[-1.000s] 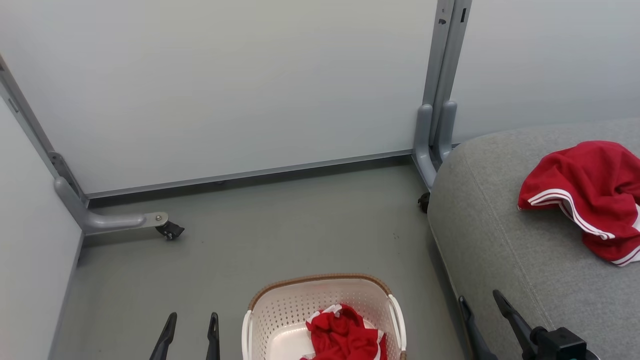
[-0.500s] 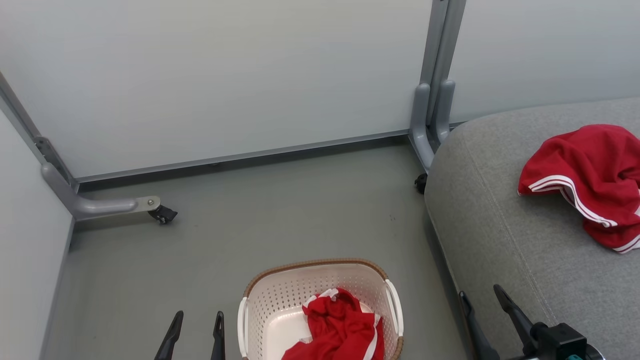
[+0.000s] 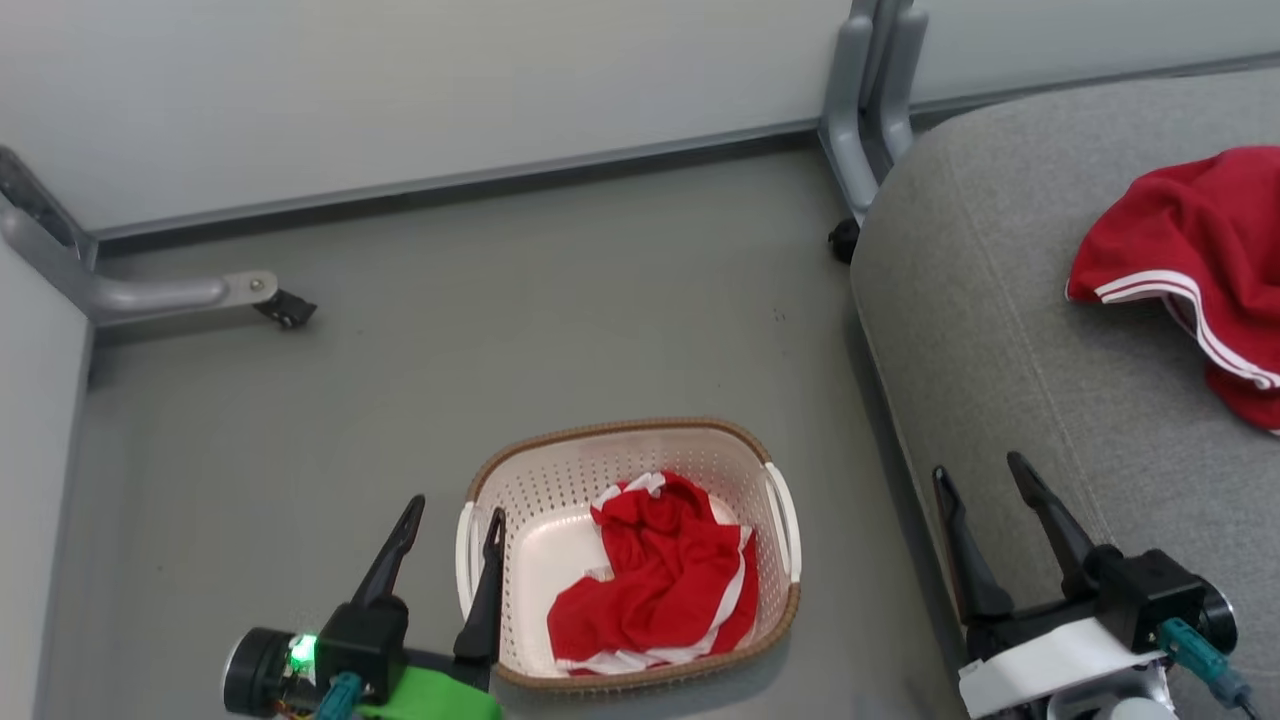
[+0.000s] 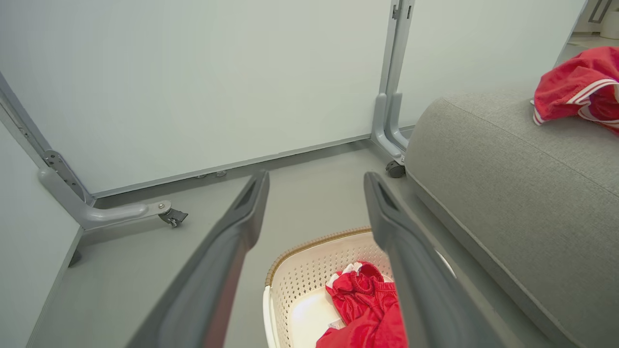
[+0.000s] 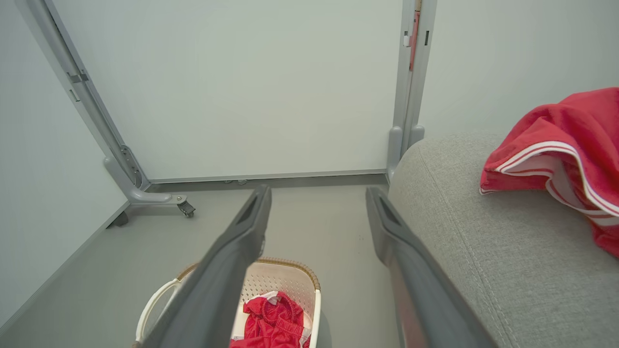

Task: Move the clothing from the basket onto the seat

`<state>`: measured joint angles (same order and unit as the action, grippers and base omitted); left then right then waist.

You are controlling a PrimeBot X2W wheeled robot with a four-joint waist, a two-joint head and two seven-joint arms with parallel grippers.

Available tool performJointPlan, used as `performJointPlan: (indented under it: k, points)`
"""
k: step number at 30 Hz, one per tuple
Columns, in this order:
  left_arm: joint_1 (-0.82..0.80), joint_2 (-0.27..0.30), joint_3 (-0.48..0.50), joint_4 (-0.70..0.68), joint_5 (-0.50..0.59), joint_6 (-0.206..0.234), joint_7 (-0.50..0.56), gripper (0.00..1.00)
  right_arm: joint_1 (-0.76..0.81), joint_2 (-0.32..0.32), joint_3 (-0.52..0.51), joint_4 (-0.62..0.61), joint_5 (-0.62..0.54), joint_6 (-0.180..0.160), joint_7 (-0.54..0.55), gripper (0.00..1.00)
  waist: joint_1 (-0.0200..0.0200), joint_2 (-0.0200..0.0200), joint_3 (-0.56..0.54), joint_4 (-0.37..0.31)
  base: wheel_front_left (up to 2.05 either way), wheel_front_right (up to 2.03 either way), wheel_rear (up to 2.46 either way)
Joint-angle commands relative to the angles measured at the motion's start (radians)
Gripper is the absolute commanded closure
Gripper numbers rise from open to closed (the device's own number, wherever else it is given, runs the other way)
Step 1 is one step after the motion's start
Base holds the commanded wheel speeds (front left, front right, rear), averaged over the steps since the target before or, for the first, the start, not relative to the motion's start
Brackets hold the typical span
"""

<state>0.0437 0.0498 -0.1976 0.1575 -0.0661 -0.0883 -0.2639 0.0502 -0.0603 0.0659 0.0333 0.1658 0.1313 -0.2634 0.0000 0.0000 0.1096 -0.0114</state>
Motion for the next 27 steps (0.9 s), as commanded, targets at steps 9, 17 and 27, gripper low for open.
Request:
performJointPlan:
  k: [9, 17, 27]
  points:
    - [-0.254, 0.013, -0.076, 0.107, 0.050, -0.034, -0.001, 0.00, -0.156, -0.032, -0.017, -0.062, -0.014, -0.001, -0.002, 0.00, 0.0000, 0.0000, 0.377, 0.007, 0.00, 0.00, 0.00]
    - [-0.480, 0.055, -0.226, 0.261, 0.032, -0.043, -0.001, 0.00, -0.279, -0.070, -0.057, -0.095, -0.008, -0.001, -0.002, 0.00, 0.0000, 0.0000, 0.561, 0.008, 0.00, 0.00, 0.00]
    - [-0.801, 0.096, -0.523, 0.548, -0.040, -0.043, -0.001, 0.00, -0.405, -0.098, -0.035, -0.140, -0.026, -0.001, -0.002, 0.00, 0.0000, 0.0000, 0.745, -0.024, 0.00, 0.00, 0.00]
